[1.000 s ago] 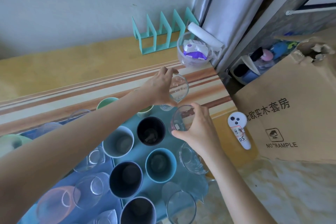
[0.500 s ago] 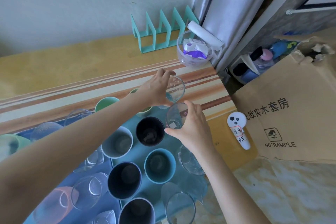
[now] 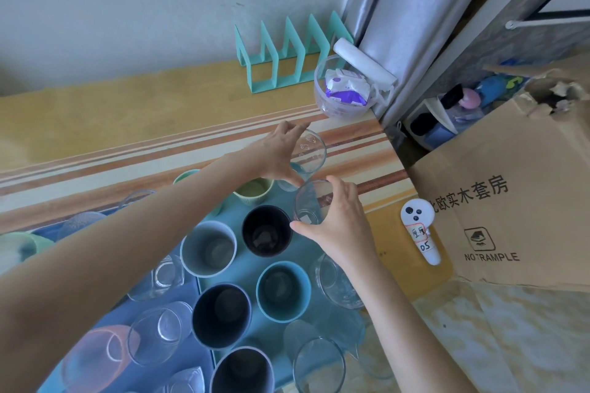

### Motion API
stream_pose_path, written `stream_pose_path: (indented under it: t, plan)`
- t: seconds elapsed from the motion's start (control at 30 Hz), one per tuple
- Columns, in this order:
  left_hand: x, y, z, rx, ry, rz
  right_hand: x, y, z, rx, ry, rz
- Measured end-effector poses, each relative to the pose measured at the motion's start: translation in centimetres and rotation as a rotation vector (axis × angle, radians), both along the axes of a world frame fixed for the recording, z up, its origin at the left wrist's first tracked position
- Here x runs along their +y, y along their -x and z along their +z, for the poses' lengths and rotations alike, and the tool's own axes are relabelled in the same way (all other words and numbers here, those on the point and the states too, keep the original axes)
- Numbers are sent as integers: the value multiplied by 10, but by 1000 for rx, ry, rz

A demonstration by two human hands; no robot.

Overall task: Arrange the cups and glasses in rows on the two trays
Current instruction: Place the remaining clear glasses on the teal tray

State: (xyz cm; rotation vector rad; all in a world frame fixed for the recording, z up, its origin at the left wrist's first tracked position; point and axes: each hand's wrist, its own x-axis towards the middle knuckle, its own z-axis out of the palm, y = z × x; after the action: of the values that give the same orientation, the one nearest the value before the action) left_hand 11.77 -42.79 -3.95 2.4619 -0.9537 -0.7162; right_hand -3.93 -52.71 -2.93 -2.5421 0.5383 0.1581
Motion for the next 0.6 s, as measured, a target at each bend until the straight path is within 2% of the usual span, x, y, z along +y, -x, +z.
stream_pose_path:
  t: [0.13, 0.4, 0.6]
  plan:
    - [0, -6, 3, 129, 30, 24, 1, 1, -1, -9, 11, -4]
    - [3, -10, -1, 159, 63, 34, -1, 2, -3, 15, 4, 22]
    - [4, -11, -2, 190, 106, 87, -1, 5, -2, 38, -84, 11]
